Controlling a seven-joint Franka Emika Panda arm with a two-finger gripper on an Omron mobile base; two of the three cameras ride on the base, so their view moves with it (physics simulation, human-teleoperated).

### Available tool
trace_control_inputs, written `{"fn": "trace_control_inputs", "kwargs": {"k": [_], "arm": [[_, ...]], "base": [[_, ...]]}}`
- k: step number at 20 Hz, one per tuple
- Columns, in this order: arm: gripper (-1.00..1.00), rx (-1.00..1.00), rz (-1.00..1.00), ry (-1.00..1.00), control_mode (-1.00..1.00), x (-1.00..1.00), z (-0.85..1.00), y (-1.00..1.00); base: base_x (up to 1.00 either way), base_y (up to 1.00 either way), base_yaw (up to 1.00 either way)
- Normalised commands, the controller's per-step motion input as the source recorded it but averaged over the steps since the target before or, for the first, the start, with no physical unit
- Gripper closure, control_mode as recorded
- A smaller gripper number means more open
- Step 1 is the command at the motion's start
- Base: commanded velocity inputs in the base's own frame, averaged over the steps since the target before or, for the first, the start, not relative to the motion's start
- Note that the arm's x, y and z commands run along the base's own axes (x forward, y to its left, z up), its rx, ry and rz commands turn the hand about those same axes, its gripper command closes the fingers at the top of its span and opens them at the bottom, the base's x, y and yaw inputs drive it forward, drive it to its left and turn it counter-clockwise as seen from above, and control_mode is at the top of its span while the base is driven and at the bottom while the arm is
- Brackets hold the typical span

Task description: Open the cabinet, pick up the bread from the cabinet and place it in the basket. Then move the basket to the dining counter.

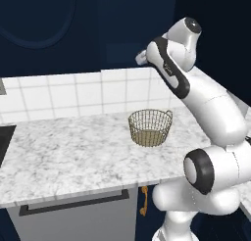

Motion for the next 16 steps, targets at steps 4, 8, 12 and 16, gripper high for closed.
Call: {"fn": "trace_control_inputs", "kwargs": {"k": [4, 8, 12, 16], "arm": [[1.00, 0.00, -0.06, 0.03, -1.00, -1.00, 0.07, -0.48], [1.00, -0.04, -0.04, 0.20, -1.00, -1.00, -0.25, -0.42], [1.00, -0.20, -0.02, 0.24, -1.00, -0.53, -0.94, -0.12], [1.00, -0.18, 0.00, 0.15, -1.00, 0.12, -1.00, -0.05]], "base": [[0.00, 0.00, 0.00], [0.00, 0.00, 0.00], [0.00, 0.00, 0.00], [0.00, 0.00, 0.00]]}}
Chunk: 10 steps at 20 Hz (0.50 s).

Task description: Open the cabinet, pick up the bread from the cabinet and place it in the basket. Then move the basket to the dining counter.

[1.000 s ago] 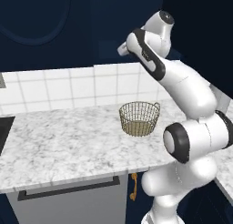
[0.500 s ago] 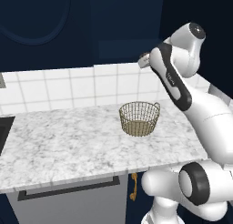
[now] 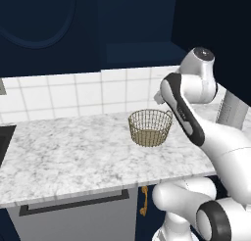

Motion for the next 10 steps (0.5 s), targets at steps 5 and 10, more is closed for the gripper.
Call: {"fn": "trace_control_inputs", "kwargs": {"k": [5, 10], "arm": [[1.00, -0.10, 0.00, 0.10, -1.00, 0.52, -0.95, 0.00], [1.00, 0.00, 0.00, 0.07, -1.00, 0.47, -0.58, 0.00]], "base": [[0.00, 0.00, 0.00], [0.00, 0.00, 0.00]]}}
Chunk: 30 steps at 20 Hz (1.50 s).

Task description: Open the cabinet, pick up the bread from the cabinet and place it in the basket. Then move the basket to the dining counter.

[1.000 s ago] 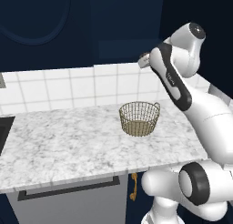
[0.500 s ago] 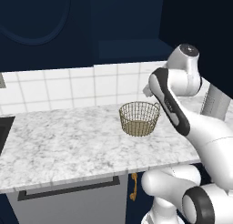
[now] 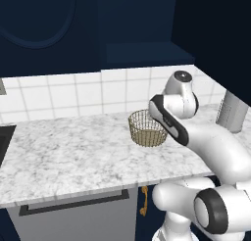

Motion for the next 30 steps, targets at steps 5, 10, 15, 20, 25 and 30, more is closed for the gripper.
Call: {"fn": "trace_control_inputs", "kwargs": {"k": [5, 10, 15, 20, 25, 30], "arm": [[1.00, 0.00, 0.00, 0.09, -1.00, 0.38, -0.40, 0.00], [1.00, -0.01, 0.00, 0.11, -1.00, 0.57, -0.51, 0.00], [1.00, 0.00, 0.00, 0.11, -1.00, 0.46, -0.41, 0.00], [1.00, 0.00, 0.00, 0.10, -1.00, 0.38, -0.40, -0.02], [1.00, 0.00, 0.00, 0.07, -1.00, 0.25, -0.42, -0.06], [-1.00, 0.00, 0.00, 0.01, -1.00, 0.04, -0.31, -0.06]], "base": [[0.00, 0.00, 0.00], [0.00, 0.00, 0.00], [0.00, 0.00, 0.00], [0.00, 0.00, 0.00], [0.00, 0.00, 0.00], [0.00, 0.00, 0.00]]}}
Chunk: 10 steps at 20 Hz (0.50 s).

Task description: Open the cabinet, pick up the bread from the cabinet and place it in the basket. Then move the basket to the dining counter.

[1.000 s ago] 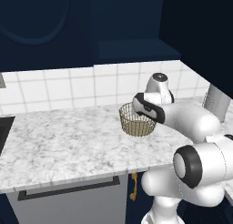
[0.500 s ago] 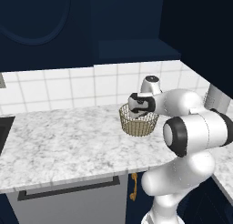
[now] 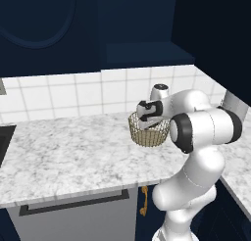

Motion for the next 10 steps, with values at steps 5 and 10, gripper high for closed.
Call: {"fn": "trace_control_inputs", "kwargs": {"k": [5, 10], "arm": [[-1.00, 0.00, 0.00, 0.00, -1.00, 0.00, 0.01, 0.00], [-1.00, 0.01, 0.00, 0.00, -1.00, 0.00, 0.27, 0.00]], "base": [[0.00, 0.00, 0.00], [0.00, 0.00, 0.00]]}}
